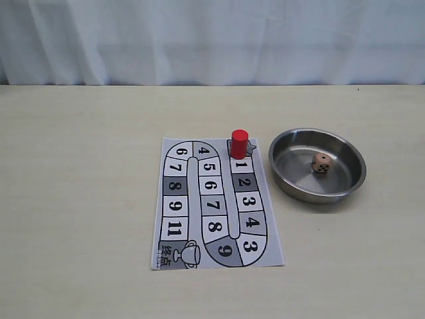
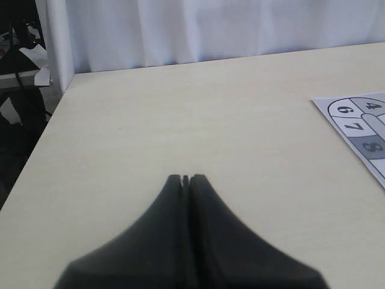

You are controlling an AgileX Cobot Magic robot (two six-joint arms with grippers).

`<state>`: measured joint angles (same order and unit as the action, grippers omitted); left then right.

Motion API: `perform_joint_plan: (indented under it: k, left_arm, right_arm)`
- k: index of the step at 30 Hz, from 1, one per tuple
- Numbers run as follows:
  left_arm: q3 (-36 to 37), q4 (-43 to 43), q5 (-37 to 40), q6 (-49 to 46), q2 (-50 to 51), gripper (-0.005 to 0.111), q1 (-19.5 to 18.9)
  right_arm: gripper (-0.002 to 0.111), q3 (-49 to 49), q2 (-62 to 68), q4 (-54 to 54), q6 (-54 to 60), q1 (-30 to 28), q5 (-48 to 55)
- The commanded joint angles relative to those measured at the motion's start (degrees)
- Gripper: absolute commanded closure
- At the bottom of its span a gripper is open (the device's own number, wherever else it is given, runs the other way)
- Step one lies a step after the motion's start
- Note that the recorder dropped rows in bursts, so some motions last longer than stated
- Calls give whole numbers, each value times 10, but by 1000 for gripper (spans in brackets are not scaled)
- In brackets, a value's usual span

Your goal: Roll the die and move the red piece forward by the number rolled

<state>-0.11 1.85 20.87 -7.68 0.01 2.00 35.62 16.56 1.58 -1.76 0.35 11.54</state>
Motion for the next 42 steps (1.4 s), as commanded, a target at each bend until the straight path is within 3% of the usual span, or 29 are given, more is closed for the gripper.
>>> perform_joint_plan:
  k: [1, 10, 18, 27, 29, 36, 42]
  left_arm:
    - [1, 4, -6, 2, 0, 107, 0]
    - [1, 4, -6, 2, 0, 107, 0]
    - [1, 4, -6, 2, 0, 107, 0]
    - [1, 4, -6, 2, 0, 107, 0]
    - [1, 4, -6, 2, 0, 107, 0]
    - [1, 4, -6, 2, 0, 107, 0]
    - [1, 4, -6, 2, 0, 107, 0]
  right_arm:
    - [104, 51, 98, 11, 18, -2, 44]
    - [104, 90, 274, 5, 18, -2, 68]
    - [104, 93, 415, 5, 18, -2, 26]
    - [104, 192, 543, 3, 21, -2, 166]
    - [98, 203, 568, -16, 34, -2, 161]
    - [58, 222, 659, -125, 131, -2, 137]
    - [50, 247, 738, -136, 135, -2, 129]
